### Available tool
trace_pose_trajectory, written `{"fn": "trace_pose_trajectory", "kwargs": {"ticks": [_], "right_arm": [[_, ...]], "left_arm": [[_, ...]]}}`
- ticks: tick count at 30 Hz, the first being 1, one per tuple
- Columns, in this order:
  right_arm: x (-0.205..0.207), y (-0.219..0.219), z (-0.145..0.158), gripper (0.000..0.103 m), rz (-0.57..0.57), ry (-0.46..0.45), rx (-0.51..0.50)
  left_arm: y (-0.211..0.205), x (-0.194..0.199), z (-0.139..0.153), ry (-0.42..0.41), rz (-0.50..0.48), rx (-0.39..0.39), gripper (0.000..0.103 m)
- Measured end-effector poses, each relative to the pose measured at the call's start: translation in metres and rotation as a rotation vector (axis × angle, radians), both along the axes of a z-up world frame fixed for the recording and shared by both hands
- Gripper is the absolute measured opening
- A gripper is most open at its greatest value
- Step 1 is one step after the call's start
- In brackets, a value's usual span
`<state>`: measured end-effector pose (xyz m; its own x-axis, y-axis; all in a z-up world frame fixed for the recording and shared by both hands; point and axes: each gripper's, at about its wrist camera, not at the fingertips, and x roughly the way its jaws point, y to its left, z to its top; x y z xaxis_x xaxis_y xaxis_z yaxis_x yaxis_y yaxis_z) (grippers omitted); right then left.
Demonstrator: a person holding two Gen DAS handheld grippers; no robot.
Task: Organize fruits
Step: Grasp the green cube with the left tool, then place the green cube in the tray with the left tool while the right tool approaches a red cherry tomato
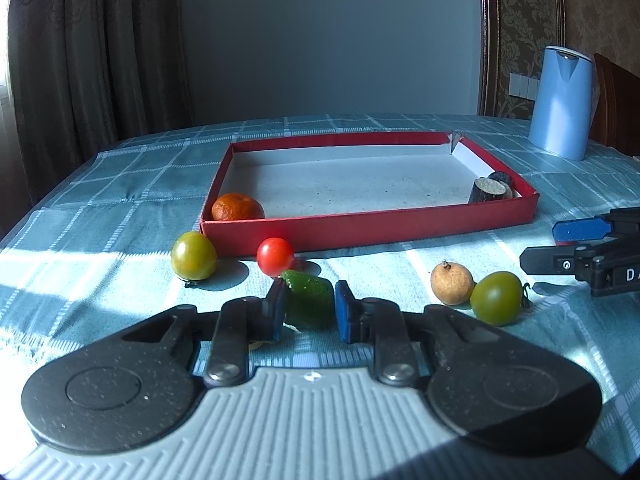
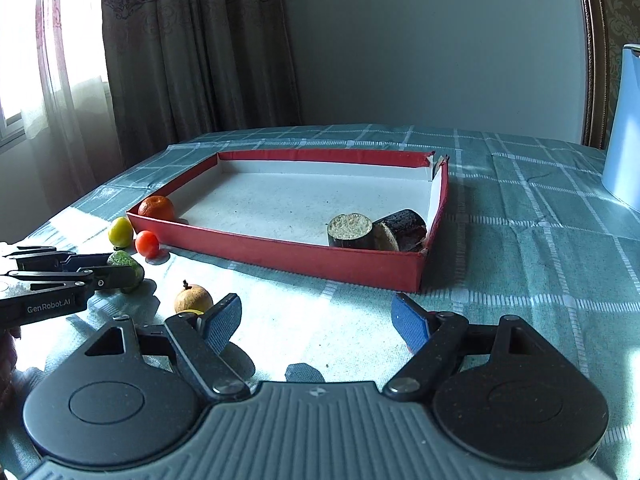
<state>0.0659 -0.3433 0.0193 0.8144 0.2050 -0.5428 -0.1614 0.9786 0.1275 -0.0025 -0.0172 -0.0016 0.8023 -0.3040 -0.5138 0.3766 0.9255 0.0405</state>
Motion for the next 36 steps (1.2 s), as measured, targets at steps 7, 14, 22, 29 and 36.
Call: {"fn": "trace_pose_trajectory", "kwargs": {"ticks": [7,14,22,29,36], "right_arm": [[-0.001,-0.008,-0.007,0.088,-0.042,0.069,0.035],[-0.001,0.000,-0.008,0.098,-0.007,0.087,-0.023],[-0.003,0.007,-0.007,0.100,0.001,0.093,-0.071],[-0.004,0.005,-0.006,0.101,0.002,0.092,-0.063],[-0.004,0.007,-0.006,0.101,0.003,0.093,-0.081]], "left_arm": [[0.000,-0.001,0.000,-0.005,0.000,-0.004,0.022],[0.002,-0.006,0.005,-0.028,0.009,-0.010,0.022],[-0.014,0.010,0.038,-0.097,-0.005,-0.039,0.022],[-0.028,0.064,0.036,-0.040,0.062,-0.042,0.022],[-0.023,0.066,0.022,-0.015,0.108,-0.039,0.023]]}}
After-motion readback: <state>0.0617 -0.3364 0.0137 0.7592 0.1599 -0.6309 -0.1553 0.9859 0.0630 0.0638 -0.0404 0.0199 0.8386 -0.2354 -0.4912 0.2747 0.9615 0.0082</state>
